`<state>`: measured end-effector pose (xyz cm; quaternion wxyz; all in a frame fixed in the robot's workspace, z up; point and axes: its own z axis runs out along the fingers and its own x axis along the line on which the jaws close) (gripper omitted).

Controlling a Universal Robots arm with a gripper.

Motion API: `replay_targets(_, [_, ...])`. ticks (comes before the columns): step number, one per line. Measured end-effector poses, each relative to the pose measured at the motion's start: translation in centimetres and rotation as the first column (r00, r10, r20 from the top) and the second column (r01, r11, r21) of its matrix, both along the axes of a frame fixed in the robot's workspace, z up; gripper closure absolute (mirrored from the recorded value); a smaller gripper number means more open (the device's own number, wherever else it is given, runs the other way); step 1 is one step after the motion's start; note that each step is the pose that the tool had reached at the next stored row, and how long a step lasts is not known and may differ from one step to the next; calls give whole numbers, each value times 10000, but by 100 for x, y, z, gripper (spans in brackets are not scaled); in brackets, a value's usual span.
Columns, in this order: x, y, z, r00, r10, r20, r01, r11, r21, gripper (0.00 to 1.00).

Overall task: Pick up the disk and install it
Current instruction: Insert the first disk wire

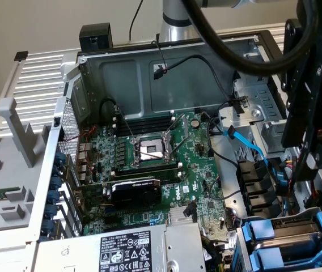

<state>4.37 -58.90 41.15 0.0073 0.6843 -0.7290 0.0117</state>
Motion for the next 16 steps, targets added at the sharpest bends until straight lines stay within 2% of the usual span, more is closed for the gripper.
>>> replay_targets(4, [10,3,-2,9998,-171,59,171,9999,20,53])
replay_targets(6, [16,4,-4,9996,-258,87,258,9997,35,42])
replay_targets(8, [21,5,-5,9993,-348,119,347,9994,49,42])
replay_targets(9, [22,5,-5,9991,-401,139,400,9992,60,35])
replay_targets(16, [28,5,-17,9954,-920,250,914,9956,207,35])
